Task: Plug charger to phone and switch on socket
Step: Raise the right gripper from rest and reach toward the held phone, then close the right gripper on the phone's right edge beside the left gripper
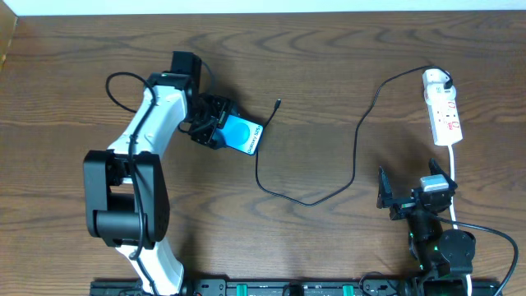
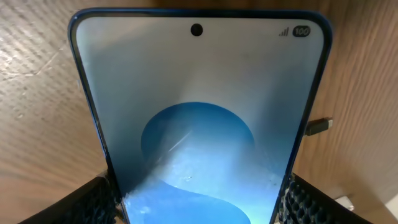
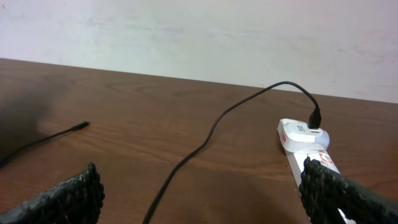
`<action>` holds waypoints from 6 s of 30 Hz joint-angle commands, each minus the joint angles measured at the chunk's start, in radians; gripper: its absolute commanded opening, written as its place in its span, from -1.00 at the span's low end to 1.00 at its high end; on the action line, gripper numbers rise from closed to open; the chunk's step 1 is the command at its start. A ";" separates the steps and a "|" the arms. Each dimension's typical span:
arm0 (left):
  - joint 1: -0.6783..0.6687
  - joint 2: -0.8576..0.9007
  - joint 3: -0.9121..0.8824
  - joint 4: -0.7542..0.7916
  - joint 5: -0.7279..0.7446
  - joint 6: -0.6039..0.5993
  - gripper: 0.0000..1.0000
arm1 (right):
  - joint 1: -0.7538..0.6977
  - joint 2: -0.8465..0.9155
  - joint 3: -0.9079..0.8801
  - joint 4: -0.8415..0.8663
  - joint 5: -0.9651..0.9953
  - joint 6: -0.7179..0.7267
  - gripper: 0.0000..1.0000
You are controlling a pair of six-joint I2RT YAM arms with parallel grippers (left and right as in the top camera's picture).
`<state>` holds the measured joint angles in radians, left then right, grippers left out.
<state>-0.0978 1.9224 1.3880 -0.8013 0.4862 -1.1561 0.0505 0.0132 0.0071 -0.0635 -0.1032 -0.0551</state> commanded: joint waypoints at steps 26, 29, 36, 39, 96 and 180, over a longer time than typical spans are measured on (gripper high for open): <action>-0.010 -0.034 0.006 0.089 -0.032 -0.073 0.29 | -0.004 0.015 0.024 0.020 0.039 0.024 0.99; -0.010 -0.034 0.006 0.094 -0.032 -0.077 0.29 | -0.004 0.060 0.057 0.020 0.034 0.046 0.99; -0.010 -0.034 0.006 0.104 -0.032 -0.080 0.29 | -0.004 0.286 0.209 0.020 0.014 0.046 0.99; -0.010 -0.033 0.006 0.104 -0.031 -0.080 0.29 | -0.004 0.418 0.300 0.018 -0.016 0.046 0.99; -0.010 -0.033 0.006 0.190 0.076 -0.302 0.25 | 0.019 1.584 1.360 -0.432 -0.663 0.057 0.99; -0.010 -0.034 0.006 0.265 0.292 -0.414 0.18 | 0.425 2.002 1.360 -0.021 -0.533 0.615 -0.72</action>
<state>-0.1085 1.9224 1.3880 -0.5404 0.7425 -1.5639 0.4671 2.0006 1.3472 -0.0856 -0.6388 0.5640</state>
